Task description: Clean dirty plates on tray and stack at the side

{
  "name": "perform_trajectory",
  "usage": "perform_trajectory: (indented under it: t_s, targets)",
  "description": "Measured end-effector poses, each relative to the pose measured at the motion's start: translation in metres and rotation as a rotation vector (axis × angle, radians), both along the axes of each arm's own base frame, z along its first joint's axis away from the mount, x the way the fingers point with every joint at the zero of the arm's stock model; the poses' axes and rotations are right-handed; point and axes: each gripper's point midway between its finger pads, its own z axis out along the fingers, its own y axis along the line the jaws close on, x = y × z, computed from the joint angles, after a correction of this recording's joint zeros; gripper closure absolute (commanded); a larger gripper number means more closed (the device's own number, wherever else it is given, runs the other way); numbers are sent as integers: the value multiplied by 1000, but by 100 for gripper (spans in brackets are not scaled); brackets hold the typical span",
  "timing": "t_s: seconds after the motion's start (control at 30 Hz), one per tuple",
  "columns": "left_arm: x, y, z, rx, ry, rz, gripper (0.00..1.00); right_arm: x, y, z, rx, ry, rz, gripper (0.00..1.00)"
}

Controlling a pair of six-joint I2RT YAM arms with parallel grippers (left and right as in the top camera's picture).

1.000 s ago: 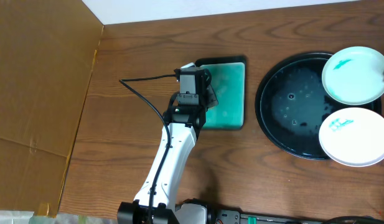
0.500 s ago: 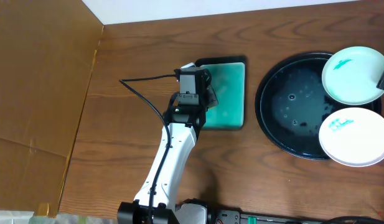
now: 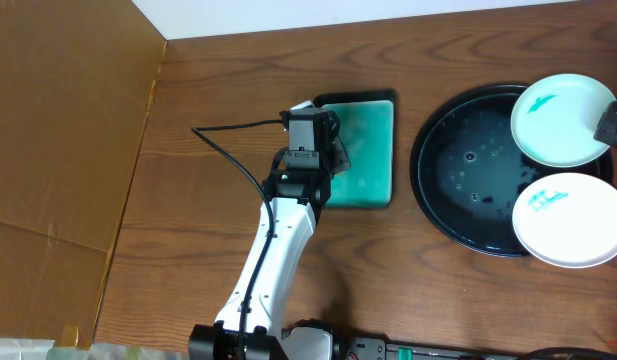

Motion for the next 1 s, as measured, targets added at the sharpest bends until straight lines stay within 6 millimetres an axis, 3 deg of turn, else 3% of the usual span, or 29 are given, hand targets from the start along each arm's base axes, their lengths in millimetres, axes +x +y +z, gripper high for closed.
perform_trajectory:
  t_s: [0.23, 0.37, 0.5, 0.73, 1.0]
  targets:
    - [0, 0, 0, 0, -2, 0, 93, 10, 38, 14, 140, -71, 181, 99]
    - [5, 0, 4, -24, -34, 25, 93, 11, 77, 32, 235, -126, 323, 99]
    - [14, -5, 11, -80, -86, 49, 93, -2, 115, 38, 265, -129, 485, 99]
    - [31, -47, 27, -277, -169, -91, 93, -20, 147, 33, 205, -118, 676, 99]
    - [35, -104, 20, -392, -152, -229, 93, -23, 147, 30, 167, -124, 737, 99]
